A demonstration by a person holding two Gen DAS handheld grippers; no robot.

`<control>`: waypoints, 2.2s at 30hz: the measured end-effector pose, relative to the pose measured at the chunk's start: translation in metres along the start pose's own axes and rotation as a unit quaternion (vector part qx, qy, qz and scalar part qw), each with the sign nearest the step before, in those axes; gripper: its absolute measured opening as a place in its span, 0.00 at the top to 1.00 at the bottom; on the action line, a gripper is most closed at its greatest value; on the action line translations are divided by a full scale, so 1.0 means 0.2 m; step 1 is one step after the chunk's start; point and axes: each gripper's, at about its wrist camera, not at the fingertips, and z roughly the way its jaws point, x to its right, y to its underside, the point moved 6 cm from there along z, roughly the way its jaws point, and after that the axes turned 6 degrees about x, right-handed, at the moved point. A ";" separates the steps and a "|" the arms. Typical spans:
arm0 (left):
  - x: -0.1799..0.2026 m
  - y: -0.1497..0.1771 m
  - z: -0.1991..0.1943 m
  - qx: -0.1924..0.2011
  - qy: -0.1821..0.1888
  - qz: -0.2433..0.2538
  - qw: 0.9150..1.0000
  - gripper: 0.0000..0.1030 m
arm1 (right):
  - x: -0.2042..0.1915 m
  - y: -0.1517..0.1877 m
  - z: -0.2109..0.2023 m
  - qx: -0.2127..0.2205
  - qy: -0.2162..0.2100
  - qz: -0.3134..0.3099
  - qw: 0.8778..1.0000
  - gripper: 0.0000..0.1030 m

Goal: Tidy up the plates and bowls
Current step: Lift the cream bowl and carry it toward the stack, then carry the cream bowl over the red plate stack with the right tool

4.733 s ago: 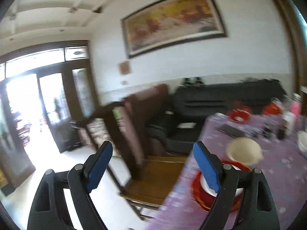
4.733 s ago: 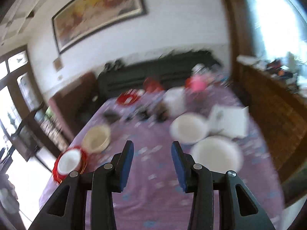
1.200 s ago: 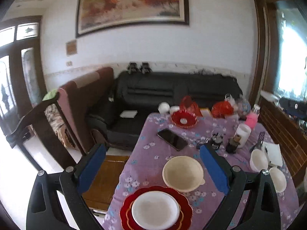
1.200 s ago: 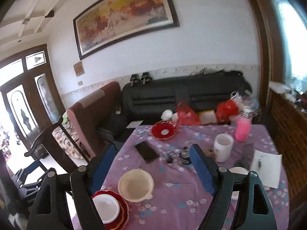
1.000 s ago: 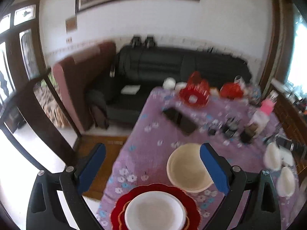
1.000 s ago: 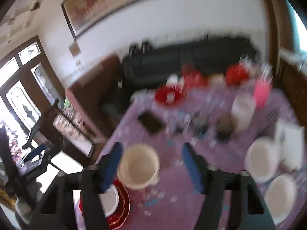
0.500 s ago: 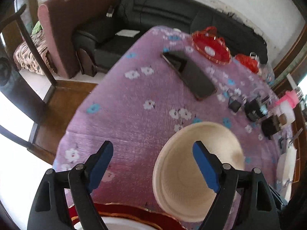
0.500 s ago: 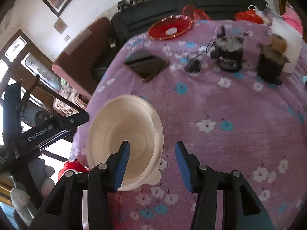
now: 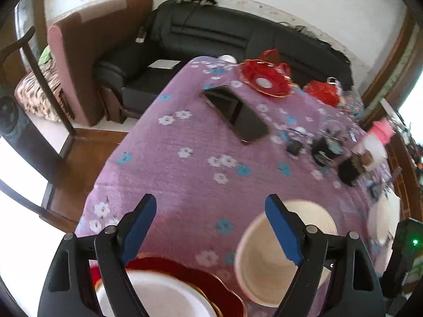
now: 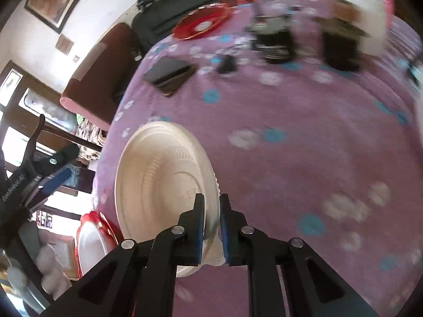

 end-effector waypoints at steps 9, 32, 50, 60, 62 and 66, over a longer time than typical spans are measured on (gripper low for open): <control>0.44 0.34 -0.22 -0.023 0.078 0.079 0.994 0.18 | 0.47 0.32 -0.37 -0.031 -0.004 0.027 0.999 0.87; 0.70 0.83 0.11 -0.077 0.007 0.117 0.990 0.37 | 0.50 0.46 -0.46 0.051 -0.001 -0.015 0.999 0.64; 0.68 0.92 -0.10 -0.046 0.012 0.093 0.995 0.78 | 0.35 0.48 -0.54 0.089 -0.008 -0.037 0.995 0.77; 0.57 0.88 -0.47 0.055 -0.018 0.087 0.995 0.78 | 0.15 0.55 -0.65 0.116 -0.032 -0.067 0.990 0.77; 0.55 0.89 -0.51 0.062 -0.021 0.085 0.994 0.78 | 0.11 0.57 -0.68 0.122 -0.036 -0.073 0.989 0.77; 0.47 0.89 -0.57 0.073 -0.029 0.070 0.994 0.78 | 0.02 0.60 -0.73 0.129 -0.041 -0.091 0.987 0.77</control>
